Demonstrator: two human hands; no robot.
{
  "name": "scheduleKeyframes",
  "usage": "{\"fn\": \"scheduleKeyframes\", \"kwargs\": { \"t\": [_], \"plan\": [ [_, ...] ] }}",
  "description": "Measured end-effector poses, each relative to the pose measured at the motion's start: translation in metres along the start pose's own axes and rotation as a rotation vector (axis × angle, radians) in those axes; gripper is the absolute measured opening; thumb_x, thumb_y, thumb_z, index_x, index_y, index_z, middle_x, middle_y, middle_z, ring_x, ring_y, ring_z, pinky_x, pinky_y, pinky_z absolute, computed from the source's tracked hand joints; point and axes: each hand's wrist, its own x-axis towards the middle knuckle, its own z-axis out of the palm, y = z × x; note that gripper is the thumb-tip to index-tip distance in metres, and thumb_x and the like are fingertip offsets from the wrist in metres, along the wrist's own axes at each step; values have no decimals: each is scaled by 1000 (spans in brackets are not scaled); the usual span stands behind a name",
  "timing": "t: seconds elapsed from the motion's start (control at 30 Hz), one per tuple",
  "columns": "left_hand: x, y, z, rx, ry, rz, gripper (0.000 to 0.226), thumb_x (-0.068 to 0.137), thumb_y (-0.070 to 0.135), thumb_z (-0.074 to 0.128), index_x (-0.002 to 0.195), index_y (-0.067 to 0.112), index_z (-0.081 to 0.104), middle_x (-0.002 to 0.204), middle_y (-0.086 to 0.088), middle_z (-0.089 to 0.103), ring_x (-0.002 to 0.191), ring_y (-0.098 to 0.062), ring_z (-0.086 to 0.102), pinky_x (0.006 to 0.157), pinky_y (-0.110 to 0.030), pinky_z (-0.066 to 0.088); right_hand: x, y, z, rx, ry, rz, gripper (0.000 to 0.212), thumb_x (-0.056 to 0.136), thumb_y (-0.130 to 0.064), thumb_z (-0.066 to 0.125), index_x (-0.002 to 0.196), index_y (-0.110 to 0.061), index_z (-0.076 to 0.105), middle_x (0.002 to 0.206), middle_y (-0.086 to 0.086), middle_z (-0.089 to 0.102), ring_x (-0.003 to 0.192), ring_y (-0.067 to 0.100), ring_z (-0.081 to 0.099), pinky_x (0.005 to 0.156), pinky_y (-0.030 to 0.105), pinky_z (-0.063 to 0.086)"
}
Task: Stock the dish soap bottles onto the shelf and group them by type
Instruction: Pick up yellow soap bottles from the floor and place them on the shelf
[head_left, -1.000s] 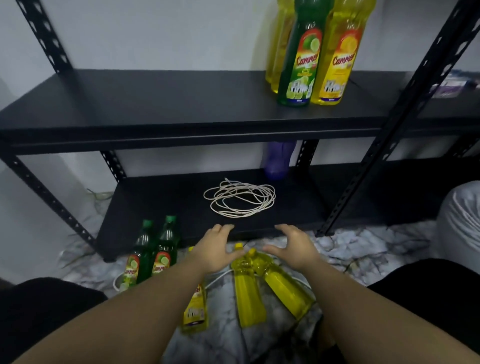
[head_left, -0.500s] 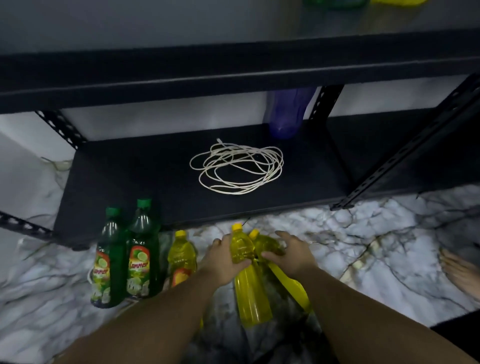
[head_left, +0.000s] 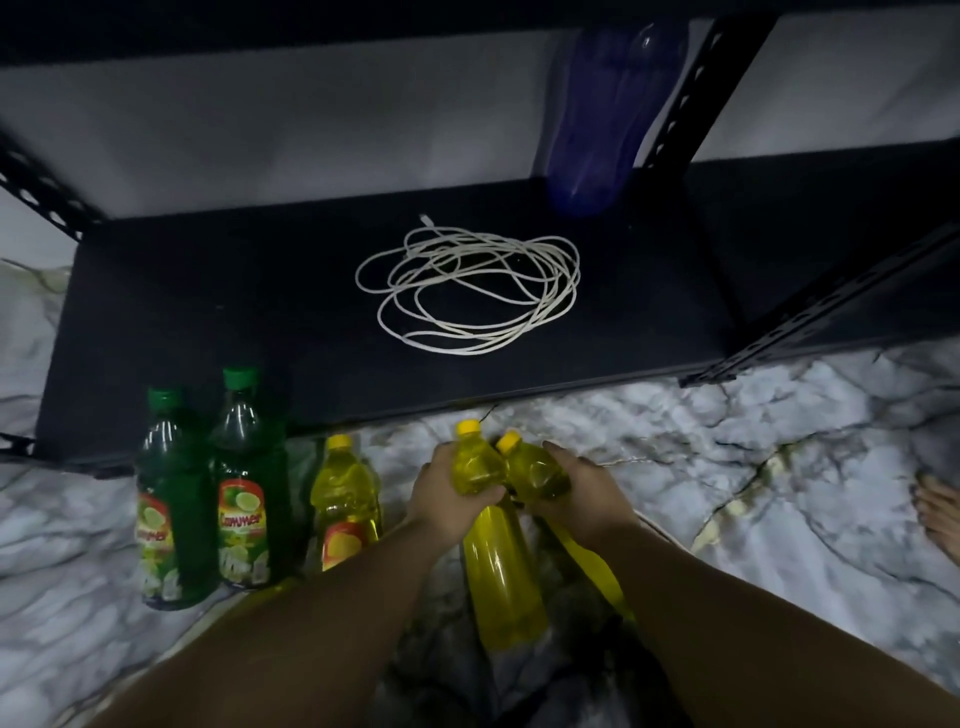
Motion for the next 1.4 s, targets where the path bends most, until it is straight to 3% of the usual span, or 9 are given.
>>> {"fn": "scheduleKeyframes", "kwargs": {
  "t": [0.27, 0.47, 0.6, 0.67, 0.83, 1.17, 1.27, 1.33, 1.4],
  "plan": [
    [-22, 15, -19, -10, 51, 149, 93, 50, 66, 87, 133, 36, 58, 120, 5, 67, 108, -14, 67, 94, -43, 57, -19, -20, -15, -73, 88, -63, 96, 86, -50, 80, 163, -28, 27, 136, 15, 61, 124, 34, 58, 94, 40, 49],
    [-78, 72, -71, 59, 145, 421, 72, 63, 31, 94, 127, 27, 63, 108, 3, 53, 103, -13, 56, 94, -35, 50, -59, -65, -52, 31, 253, -212, 95, 87, -43, 81, 163, -22, 27, 132, 15, 62, 122, 33, 60, 93, 36, 47],
    [-121, 118, -119, 64, 247, 568, 76, 63, 29, 94, 132, 24, 62, 107, 4, 50, 104, -15, 58, 97, -38, 51, -96, -103, -84, 101, 366, -368, 83, 83, -48, 83, 151, -38, 36, 118, 4, 67, 109, 26, 66, 86, 35, 52],
    [-137, 141, -139, 63, 276, 651, 78, 64, 32, 94, 135, 26, 61, 108, 9, 49, 105, -12, 58, 98, -37, 51, -108, -120, -101, 132, 446, -430, 80, 80, -51, 85, 146, -36, 43, 114, -1, 69, 106, 21, 68, 87, 33, 53],
    [-200, 207, -203, 51, 392, 873, 74, 65, 34, 95, 132, 25, 63, 107, 9, 50, 99, -1, 57, 89, -29, 53, -163, -181, -159, 247, 623, -648, 82, 78, -60, 83, 148, -34, 48, 123, -10, 70, 115, 9, 66, 98, 35, 54],
    [-297, 308, -295, -12, 594, 1157, 81, 65, 35, 96, 137, 30, 58, 110, 11, 54, 104, 1, 58, 82, -8, 46, -250, -282, -253, 408, 787, -925, 99, 70, -56, 87, 156, -26, 47, 145, -13, 60, 136, 0, 52, 113, 34, 48],
    [-315, 331, -314, -35, 615, 1216, 80, 61, 44, 92, 134, 38, 57, 114, 11, 58, 105, 0, 60, 82, -9, 49, -263, -305, -273, 413, 831, -971, 100, 68, -55, 87, 156, -27, 47, 147, -16, 55, 137, -8, 46, 114, 30, 45],
    [-322, 345, -326, -51, 625, 1229, 83, 59, 52, 86, 135, 38, 57, 119, 12, 59, 106, -2, 62, 84, -12, 52, -267, -319, -286, 414, 857, -1004, 100, 68, -56, 87, 155, -29, 47, 146, -23, 51, 134, -18, 41, 113, 20, 42],
    [-326, 359, -338, -56, 642, 1241, 84, 60, 53, 86, 137, 34, 57, 121, 12, 59, 106, -3, 63, 83, -16, 55, -270, -332, -299, 410, 873, -1028, 100, 67, -57, 87, 155, -29, 47, 146, -23, 50, 135, -17, 41, 112, 15, 39]
  ]
}}
